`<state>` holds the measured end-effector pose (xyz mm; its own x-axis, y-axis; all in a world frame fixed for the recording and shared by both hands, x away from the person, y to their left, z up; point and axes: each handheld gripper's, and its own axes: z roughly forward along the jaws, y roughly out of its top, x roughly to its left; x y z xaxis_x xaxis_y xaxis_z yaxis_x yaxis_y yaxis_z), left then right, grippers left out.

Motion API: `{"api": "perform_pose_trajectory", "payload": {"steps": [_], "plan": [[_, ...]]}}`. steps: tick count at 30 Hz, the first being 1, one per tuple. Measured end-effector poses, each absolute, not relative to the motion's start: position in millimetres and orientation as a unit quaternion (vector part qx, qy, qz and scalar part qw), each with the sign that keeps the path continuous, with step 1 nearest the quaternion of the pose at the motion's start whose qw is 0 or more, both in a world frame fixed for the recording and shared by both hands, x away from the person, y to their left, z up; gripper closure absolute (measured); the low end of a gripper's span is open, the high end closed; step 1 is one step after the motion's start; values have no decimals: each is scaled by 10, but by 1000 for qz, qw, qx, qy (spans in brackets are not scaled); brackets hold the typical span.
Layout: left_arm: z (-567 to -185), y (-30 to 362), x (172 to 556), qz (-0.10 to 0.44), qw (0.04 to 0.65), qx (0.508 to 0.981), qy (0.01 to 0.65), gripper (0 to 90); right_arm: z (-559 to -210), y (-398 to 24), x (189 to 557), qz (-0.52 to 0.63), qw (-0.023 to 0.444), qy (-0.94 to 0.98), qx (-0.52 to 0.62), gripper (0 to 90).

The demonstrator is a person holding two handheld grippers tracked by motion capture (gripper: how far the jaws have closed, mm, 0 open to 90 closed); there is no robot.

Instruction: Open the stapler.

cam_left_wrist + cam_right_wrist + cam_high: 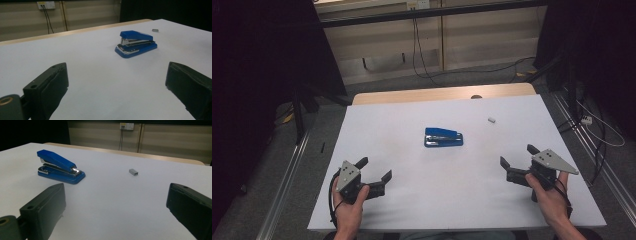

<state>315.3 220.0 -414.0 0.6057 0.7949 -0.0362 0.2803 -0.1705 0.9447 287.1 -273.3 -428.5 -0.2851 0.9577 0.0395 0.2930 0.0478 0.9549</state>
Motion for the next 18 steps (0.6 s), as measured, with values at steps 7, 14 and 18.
{"api": "perform_pose_trajectory", "payload": {"steps": [7, 14, 18], "plan": [[-4135, 2153, 3175, 241, 521, 735, 361, 43, -4291, -2755, 2878, 487, 337, 637, 493, 15], [-4146, 2111, 3194, 232, 519, 738, 364, 41, -4299, -2734, 2883, 492, 333, 638, 490, 9], [-4146, 2090, 3214, 218, 518, 746, 357, 46, -4311, -2710, 2902, 494, 325, 640, 490, 4]]}}
